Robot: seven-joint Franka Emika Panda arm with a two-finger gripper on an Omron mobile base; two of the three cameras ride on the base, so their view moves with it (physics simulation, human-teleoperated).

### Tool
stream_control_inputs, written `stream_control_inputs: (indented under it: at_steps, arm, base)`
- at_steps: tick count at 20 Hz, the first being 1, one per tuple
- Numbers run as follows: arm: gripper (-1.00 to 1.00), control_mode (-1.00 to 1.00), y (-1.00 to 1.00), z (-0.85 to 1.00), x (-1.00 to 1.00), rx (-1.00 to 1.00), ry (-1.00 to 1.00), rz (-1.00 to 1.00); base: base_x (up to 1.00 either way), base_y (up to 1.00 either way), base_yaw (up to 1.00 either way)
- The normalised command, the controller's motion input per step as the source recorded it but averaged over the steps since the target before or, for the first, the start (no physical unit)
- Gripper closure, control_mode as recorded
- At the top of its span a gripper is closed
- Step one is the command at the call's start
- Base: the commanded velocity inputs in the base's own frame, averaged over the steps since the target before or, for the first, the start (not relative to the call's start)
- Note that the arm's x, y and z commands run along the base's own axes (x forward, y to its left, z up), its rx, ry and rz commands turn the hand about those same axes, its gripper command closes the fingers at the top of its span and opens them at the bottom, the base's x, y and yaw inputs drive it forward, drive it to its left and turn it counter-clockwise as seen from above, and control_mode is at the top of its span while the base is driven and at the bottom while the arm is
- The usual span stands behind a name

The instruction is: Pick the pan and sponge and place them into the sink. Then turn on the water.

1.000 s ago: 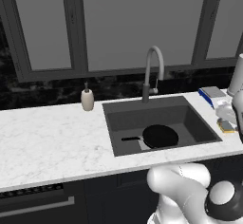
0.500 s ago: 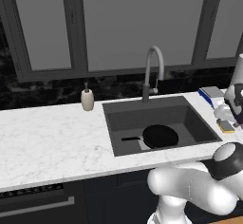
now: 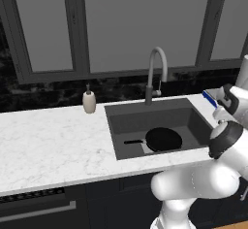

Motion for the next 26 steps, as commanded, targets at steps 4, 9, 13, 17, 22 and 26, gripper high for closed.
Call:
stream_control_inputs:
  at_steps: [4, 9, 13, 17, 22, 26]
  arm:
    - [-1.00, -1.00, -0.39, -0.12, 0.15, 0.00, 0.00, 0.02]
    - [-1.00, -1.00, -0.37, -0.18, 0.14, -0.01, 0.01, 0.02]
    - [-1.00, -1.00, -0.24, -0.34, 0.23, -0.07, 0.01, 0.03]
    - [-1.00, -1.00, -0.30, -0.31, 0.25, -0.04, 0.00, 0.04]
    - [-1.00, -1.00, -0.39, -0.20, 0.19, 0.00, 0.00, 0.04]
    - [-1.00, -1.00, -0.34, -0.06, 0.21, 0.00, 0.00, 0.02]
  base:
    - [0.00, 0.00, 0.00]
    - [0.00, 0.00, 0.00]
    - [0.00, 0.00, 0.00]
    - [0.00, 0.00, 0.00]
    - [0.00, 0.00, 0.00]
    - [0.00, 0.00, 0.00]
